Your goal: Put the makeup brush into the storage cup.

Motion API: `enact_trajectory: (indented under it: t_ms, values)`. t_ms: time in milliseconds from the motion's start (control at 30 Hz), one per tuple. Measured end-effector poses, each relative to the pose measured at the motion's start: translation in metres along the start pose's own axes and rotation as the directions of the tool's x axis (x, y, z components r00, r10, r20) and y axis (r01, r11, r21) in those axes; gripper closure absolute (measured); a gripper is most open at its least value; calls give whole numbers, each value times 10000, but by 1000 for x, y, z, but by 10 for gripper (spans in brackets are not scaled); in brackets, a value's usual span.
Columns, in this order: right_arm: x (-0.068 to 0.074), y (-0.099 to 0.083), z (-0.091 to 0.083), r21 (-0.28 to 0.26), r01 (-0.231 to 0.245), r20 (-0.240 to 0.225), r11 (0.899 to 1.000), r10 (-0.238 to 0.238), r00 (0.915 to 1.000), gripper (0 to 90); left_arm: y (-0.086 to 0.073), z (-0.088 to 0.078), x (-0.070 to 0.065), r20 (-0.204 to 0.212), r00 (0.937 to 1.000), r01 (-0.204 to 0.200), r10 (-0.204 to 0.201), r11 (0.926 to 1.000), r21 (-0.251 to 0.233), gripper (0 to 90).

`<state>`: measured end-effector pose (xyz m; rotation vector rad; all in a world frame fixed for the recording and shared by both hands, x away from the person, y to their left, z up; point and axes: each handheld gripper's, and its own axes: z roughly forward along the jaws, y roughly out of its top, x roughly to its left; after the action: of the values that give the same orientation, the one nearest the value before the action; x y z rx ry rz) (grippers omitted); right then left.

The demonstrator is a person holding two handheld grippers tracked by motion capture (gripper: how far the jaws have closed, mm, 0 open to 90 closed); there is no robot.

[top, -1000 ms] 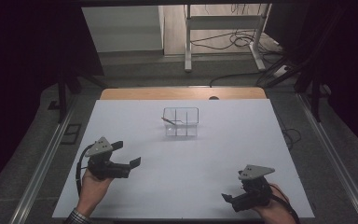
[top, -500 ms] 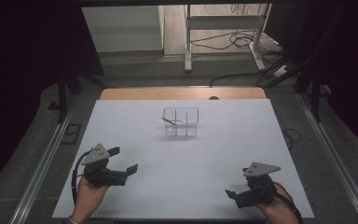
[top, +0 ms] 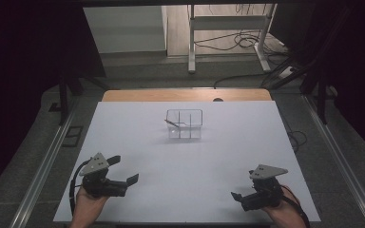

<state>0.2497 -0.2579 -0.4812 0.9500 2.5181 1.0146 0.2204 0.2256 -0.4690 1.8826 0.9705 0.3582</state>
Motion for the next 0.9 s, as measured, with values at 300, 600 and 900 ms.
enact_trajectory:
  t_ms: [300, 600, 900]
  values:
    - [-1, 0, 0, 0, 9, 59, 10000, -9, 10000, 4, -6, -6, -3, -97, 9999, -70, 71, 9999, 143, 30]
    - [0, 0, 0, 23, 22, 74, 10000, -22, 10000, 4, -13, -11, -8, -184, 9998, -103, 109, 9995, 286, 30]
    - [0, 0, -1, 30, 22, 88, 10000, -22, 10000, 4, -19, -15, -11, -388, 9989, -251, 268, 9987, 436, 30]
